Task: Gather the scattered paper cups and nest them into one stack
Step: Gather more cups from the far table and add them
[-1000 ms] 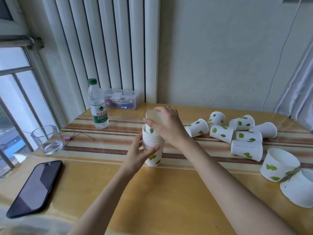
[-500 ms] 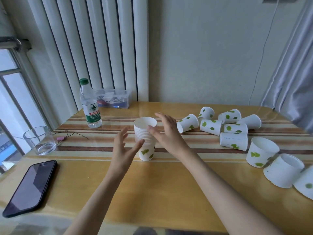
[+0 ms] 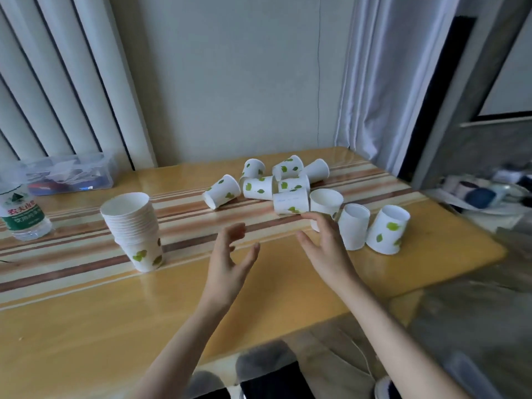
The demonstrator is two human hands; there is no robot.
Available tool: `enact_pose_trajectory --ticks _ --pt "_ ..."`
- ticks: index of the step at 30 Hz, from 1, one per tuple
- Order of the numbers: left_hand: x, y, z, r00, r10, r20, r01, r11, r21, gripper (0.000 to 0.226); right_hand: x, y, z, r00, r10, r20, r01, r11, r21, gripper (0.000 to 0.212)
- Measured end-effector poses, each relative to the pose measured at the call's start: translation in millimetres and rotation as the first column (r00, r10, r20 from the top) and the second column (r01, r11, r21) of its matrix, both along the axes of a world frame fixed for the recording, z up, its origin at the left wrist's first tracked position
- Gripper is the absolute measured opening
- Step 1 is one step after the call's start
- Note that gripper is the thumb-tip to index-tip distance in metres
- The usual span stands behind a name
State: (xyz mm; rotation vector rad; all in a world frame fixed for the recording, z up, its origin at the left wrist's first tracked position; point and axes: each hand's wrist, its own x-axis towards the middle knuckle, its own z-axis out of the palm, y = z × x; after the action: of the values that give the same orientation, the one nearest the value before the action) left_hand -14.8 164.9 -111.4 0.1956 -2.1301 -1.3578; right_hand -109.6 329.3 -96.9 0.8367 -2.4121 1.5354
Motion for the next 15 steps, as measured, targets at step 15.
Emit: enact_pose_trajectory --ticks 15 --pt "-155 72 0 0.978 -0.163 0.133 0.154 0.985 0.077 0.084 -64 52 -26 0.896 -0.443 -0.010 0.443 0.895 0.059 0.060"
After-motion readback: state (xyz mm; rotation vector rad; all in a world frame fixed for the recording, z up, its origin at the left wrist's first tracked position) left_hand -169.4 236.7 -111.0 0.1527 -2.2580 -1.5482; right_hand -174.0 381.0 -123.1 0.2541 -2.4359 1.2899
